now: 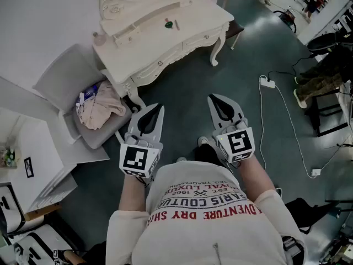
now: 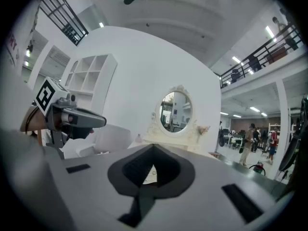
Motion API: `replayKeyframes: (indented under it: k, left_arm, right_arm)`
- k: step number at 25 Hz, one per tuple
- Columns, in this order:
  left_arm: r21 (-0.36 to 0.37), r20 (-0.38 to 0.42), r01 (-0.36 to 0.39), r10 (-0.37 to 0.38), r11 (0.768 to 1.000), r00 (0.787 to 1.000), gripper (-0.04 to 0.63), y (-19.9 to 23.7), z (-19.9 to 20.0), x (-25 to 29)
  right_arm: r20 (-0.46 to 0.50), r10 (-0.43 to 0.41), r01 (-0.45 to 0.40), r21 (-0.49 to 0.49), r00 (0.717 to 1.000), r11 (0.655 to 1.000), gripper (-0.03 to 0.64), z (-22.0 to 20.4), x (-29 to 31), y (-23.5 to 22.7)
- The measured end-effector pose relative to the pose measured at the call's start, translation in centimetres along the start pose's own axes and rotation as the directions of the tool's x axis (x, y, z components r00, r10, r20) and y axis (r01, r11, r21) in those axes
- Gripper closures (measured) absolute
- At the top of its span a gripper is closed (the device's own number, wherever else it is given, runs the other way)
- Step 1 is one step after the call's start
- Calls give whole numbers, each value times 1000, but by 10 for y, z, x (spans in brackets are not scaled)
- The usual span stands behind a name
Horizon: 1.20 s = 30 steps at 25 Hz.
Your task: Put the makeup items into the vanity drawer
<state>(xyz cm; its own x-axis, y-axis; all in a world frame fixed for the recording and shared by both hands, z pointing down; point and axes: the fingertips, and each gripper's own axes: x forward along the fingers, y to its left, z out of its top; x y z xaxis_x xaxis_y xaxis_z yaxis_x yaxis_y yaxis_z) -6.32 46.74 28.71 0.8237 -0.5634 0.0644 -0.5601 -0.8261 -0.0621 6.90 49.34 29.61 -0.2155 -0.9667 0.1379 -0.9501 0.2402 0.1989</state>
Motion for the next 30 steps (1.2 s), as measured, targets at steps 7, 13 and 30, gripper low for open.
replayKeyframes:
  k: [7,13,30]
  left_arm:
    - [-1,11,-1,1,1000,1000,586,9,4,-6]
    - [-10,10,-2,2,1000,1000,586,16,1,-6]
    - [-28,-23,-111,111,993,994,586,66,-10,39]
  right_arm:
    - [1,-9,9,5,1000,1000,611,2,3,6]
    - [13,-17,17,22,1000,1000,611,6,9,9]
    - [10,69,-70,54,998,996,611,-10,91,-30]
